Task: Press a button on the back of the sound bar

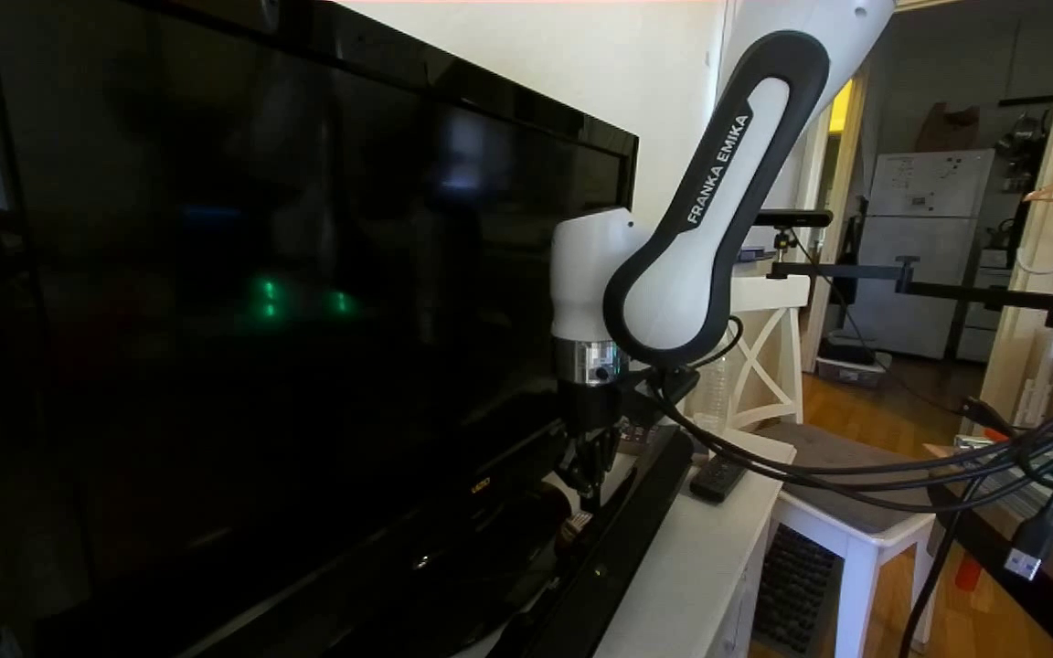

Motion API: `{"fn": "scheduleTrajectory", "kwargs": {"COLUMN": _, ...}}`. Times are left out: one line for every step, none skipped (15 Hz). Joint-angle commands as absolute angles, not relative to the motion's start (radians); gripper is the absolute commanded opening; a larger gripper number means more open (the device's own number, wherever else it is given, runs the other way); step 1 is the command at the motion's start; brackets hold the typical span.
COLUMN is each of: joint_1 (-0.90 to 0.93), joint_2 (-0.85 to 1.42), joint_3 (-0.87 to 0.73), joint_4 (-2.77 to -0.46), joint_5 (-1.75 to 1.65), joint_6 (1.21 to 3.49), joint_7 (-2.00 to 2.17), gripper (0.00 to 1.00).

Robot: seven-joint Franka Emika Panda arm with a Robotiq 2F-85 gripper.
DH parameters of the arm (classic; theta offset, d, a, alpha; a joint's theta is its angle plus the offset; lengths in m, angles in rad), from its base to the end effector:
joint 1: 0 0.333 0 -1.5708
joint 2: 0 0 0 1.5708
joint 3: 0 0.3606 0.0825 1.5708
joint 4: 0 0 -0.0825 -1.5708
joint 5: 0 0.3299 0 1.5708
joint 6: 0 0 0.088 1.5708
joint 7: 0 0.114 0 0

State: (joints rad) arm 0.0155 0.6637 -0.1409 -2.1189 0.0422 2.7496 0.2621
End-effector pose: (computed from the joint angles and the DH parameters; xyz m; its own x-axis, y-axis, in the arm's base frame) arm 0.5611 -0.0695 0.1730 0.9216 -0.3880 -0.0056 -0.3866 -0.9192 0.0755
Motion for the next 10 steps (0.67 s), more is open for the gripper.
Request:
{"fn": "scheduleTrajectory", "kwargs": {"joint_1": 0.021, "joint_2": 0.656, "joint_3": -0.151, "joint_4": -2.102, "joint_5": 0.058, "joint_6": 2.732, "joint_7": 0.287, "gripper": 0.00}}
{"fn": "scheduleTrajectory", "kwargs": {"joint_1": 0.023, "joint_2": 0.642, "joint_3": -0.154, "joint_4": -2.107, "joint_5": 0.057, "joint_6": 2.731, "joint_7": 0.292, "gripper": 0.00}}
{"fn": "scheduleTrajectory", "kwargs": {"joint_1": 0.026, "joint_2": 0.633, "joint_3": -0.158, "joint_4": -2.110, "joint_5": 0.055, "joint_6": 2.727, "joint_7": 0.296, "gripper": 0.00}}
{"fn": "scheduleTrajectory", "kwargs": {"joint_1": 0.027, "joint_2": 0.624, "joint_3": -0.159, "joint_4": -2.112, "joint_5": 0.055, "joint_6": 2.722, "joint_7": 0.299, "gripper": 0.00}}
{"fn": "scheduleTrajectory", "kwargs": {"joint_1": 0.026, "joint_2": 0.616, "joint_3": -0.157, "joint_4": -2.113, "joint_5": 0.057, "joint_6": 2.718, "joint_7": 0.300, "gripper": 0.00}}
{"fn": "scheduleTrajectory", "kwargs": {"joint_1": 0.029, "joint_2": 0.607, "joint_3": -0.160, "joint_4": -2.116, "joint_5": 0.055, "joint_6": 2.712, "joint_7": 0.305, "gripper": 0.00}}
{"fn": "scheduleTrajectory", "kwargs": {"joint_1": 0.020, "joint_2": 0.594, "joint_3": -0.150, "joint_4": -2.121, "joint_5": 0.063, "joint_6": 2.703, "joint_7": 0.300, "gripper": 0.00}}
{"fn": "scheduleTrajectory", "kwargs": {"joint_1": 0.014, "joint_2": 0.578, "joint_3": -0.142, "joint_4": -2.131, "joint_5": 0.069, "joint_6": 2.695, "joint_7": 0.297, "gripper": 0.00}}
{"fn": "scheduleTrajectory", "kwargs": {"joint_1": 0.014, "joint_2": 0.557, "joint_3": -0.141, "joint_4": -2.147, "joint_5": 0.072, "joint_6": 2.698, "joint_7": 0.299, "gripper": 0.00}}
{"fn": "scheduleTrajectory", "kwargs": {"joint_1": 0.012, "joint_2": 0.538, "joint_3": -0.137, "joint_4": -2.161, "joint_5": 0.077, "joint_6": 2.700, "joint_7": 0.298, "gripper": 0.00}}
